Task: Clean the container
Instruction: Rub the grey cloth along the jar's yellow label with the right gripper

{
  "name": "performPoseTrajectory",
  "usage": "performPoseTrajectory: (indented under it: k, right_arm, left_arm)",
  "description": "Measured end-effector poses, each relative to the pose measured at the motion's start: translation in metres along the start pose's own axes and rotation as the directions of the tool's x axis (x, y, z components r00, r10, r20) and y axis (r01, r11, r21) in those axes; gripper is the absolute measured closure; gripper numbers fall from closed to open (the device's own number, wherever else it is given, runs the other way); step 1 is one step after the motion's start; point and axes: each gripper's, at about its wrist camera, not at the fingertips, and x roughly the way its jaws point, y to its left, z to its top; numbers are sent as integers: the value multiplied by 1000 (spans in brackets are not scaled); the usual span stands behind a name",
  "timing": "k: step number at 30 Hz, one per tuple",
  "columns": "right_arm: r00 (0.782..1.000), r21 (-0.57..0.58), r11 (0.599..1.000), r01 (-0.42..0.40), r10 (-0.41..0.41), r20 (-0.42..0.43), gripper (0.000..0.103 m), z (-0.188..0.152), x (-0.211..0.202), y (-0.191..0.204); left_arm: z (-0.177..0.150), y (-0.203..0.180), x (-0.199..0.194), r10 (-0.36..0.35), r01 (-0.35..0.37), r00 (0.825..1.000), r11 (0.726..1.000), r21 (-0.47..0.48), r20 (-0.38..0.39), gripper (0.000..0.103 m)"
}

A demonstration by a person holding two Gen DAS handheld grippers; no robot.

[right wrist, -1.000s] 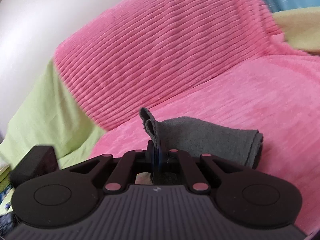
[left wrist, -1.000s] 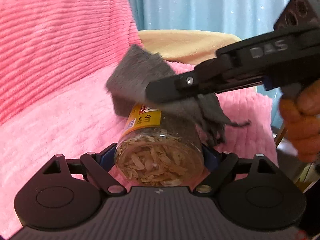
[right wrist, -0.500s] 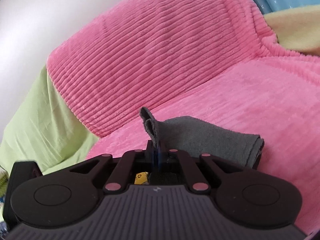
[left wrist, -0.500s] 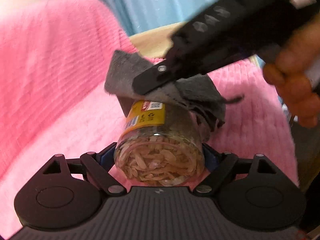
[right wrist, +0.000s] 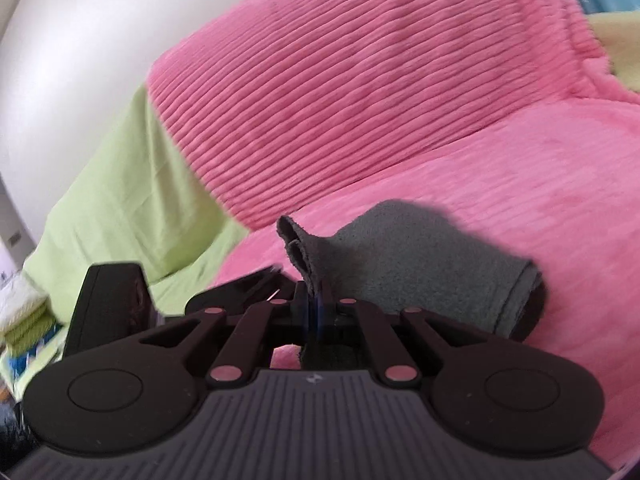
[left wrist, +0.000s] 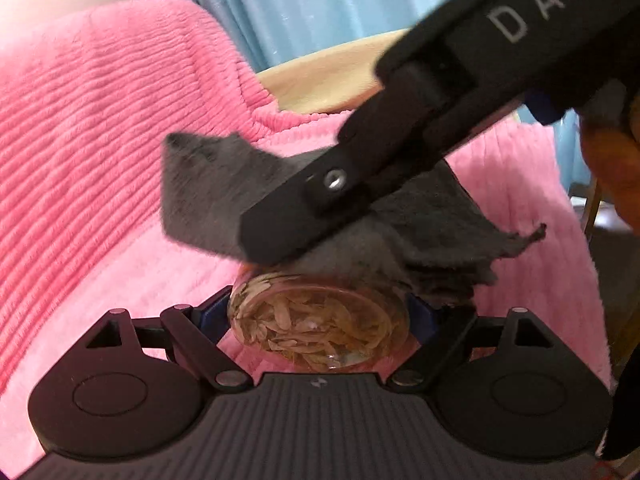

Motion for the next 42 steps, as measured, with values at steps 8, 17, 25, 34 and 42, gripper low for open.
performPoseTrajectory:
  k: [8,17,25,34,42]
  right_arm:
    - [984,87,987,135,-143,104,102,11,-4,-27]
    - [984,91,987,136,-145,107,102,14,-4,-29]
    - [987,84,989,126,-133,94,101,12,-9,-26]
    - [999,1,999,34,-34,18,102,8,-1,-9]
    - [985,93,987,129,-139,106,102,11,-5,-33]
  left_arm:
    - [2,1,3,-4,4,1000,1000,-12,-1,17]
    - [-6,52,8,-182,181,983,912,-368,31,16]
    - [-9,31,-4,-109,111,994,969,-223,19,17]
    - [-5,1,-3,4,-4,1000,1000,17,14,17]
    - [-6,27,3,-98,97,995,975,-198,3,16]
